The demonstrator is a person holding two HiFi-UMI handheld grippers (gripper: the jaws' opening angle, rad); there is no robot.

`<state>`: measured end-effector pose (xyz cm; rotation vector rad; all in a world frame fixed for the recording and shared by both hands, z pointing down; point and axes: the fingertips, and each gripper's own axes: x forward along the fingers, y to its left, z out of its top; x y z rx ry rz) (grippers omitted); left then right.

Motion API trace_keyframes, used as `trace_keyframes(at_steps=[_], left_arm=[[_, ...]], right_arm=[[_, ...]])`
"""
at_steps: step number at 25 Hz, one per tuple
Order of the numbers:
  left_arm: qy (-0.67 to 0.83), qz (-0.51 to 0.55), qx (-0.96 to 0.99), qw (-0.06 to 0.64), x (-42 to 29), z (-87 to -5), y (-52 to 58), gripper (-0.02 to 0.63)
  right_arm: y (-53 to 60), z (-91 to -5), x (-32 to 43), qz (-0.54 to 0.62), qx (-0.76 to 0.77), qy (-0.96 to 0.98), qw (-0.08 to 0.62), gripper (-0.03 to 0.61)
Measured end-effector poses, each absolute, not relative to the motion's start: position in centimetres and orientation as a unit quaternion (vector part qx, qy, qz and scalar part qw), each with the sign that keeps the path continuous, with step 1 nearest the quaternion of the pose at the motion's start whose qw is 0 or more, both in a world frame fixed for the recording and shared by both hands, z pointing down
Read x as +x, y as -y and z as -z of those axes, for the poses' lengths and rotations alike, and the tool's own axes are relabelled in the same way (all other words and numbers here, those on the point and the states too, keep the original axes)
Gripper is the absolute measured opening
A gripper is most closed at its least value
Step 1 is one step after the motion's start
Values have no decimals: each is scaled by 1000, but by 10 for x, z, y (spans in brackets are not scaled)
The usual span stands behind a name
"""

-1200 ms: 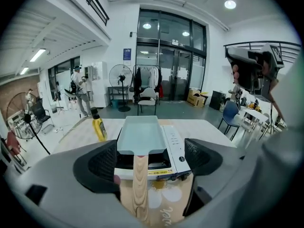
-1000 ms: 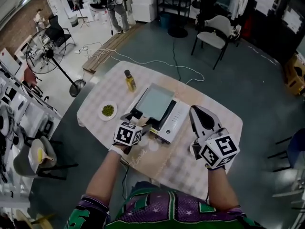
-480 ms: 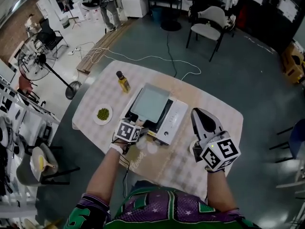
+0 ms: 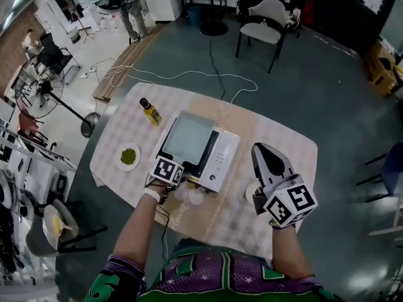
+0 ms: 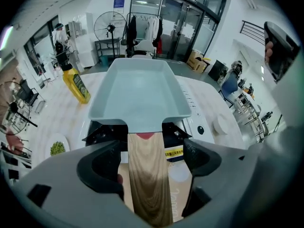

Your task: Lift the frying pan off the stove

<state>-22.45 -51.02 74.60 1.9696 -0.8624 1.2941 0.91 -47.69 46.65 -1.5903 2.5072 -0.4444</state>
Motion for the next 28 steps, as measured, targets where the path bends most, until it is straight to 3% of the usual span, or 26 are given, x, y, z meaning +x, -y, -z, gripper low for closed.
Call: trace_keyframes(at_steps=[2, 3, 5, 7, 28], left_arm=[[325, -502, 735, 320, -224, -750, 509, 439], [328, -507, 729, 323, -225, -751, 509, 404], [338, -510, 718, 332, -228, -752, 512, 273], [346, -509, 711, 340, -230, -752, 514, 196], [377, -429, 759, 314, -253, -738, 484, 190]], right_arm=[[477, -466, 14, 147, -530, -832, 73, 8], [476, -467, 15, 147, -531, -831, 73, 8], [477, -469, 17, 149, -533, -830, 73, 8], [478, -469, 17, 151, -532, -830, 73, 8], [454, -462, -17, 142, -537, -831, 32, 7]])
